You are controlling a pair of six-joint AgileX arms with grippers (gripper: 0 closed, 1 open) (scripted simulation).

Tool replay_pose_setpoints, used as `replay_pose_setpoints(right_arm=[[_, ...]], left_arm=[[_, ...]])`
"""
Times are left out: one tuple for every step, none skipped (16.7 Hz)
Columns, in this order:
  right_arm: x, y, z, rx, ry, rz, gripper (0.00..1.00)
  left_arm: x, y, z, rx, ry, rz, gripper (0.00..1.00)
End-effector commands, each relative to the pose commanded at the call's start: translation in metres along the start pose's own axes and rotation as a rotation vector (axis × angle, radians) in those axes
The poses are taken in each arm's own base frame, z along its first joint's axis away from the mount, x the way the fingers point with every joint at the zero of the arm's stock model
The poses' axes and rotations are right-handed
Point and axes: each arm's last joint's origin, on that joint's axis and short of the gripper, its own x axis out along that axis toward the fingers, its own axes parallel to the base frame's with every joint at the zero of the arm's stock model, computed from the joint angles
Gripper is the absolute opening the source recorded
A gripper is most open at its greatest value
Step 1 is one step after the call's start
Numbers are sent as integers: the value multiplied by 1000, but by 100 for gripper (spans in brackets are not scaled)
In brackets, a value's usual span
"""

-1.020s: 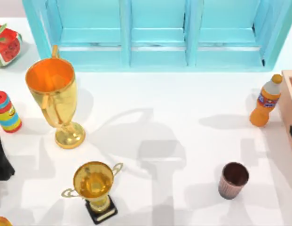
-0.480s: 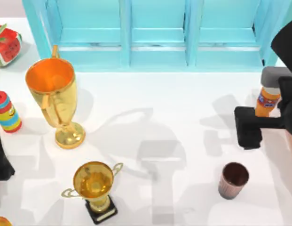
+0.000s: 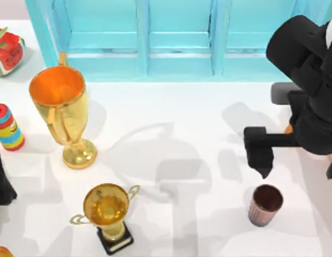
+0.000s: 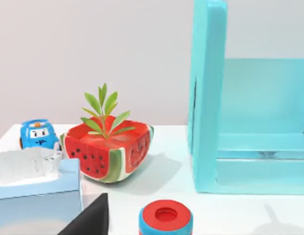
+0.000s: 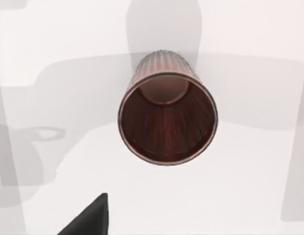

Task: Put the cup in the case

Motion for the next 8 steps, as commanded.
replay_pose_setpoints(right_arm=[[0,0,0,0,0,0,100],[0,0,0,0,0,0,100],[0,-1,0,4,-2,2,100],[1,-1,0,3,-1,1,100],[5,-1,1,2,1,-1,100],[12,0,1,0,4,-3,100],[20,0,2,0,6,-4,100],[31,1,3,0,4,-3,100]], left_arm=[[0,0,0,0,0,0,100],[0,0,0,0,0,0,100],[0,0,0,0,0,0,100],[0,0,0,0,0,0,100],[0,0,0,0,0,0,100],[0,0,0,0,0,0,100],[0,0,0,0,0,0,100],[0,0,0,0,0,0,100]])
